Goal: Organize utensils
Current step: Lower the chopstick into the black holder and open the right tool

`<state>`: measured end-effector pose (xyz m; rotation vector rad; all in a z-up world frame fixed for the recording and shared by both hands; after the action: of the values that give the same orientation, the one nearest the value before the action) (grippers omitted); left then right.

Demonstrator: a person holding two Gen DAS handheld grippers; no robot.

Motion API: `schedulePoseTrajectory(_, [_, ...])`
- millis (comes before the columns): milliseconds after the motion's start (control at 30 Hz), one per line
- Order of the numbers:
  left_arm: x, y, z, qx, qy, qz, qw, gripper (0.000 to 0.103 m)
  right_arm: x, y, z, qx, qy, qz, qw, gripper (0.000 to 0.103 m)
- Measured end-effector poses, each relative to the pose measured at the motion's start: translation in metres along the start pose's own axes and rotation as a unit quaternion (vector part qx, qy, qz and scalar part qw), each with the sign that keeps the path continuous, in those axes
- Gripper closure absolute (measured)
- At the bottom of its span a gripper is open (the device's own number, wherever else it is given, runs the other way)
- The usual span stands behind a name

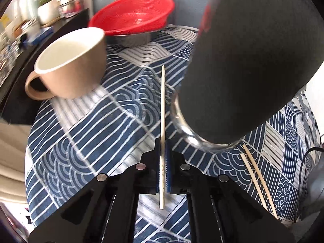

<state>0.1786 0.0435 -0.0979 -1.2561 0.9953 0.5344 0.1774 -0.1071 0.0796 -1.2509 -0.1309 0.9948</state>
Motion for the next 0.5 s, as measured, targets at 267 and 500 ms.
schedulePoseTrajectory(267, [-0.061,-0.002,0.027,-0.04,-0.033,-0.069,0.9963,0.098,0.0,0.002,0.006,0.0,-0.004,0.004,1.0,0.095])
schedulePoseTrajectory(500, [-0.146,-0.026,0.027,-0.034,-0.088,-0.187,0.9778,0.098,-0.001,0.002,0.017,0.01,-0.043,0.017,0.999,0.095])
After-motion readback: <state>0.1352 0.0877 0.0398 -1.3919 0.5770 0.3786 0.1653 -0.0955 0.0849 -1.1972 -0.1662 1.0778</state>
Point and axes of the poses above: each gripper's, at about its wrist camera, not at the fingertips, and x roughly the way its jaws point, z to its left, y to its underside, the point moved 7 cm from there along x, roughly the way its jaws point, and after that the axes turned 14 degrees about x, right-handed, at the moved point
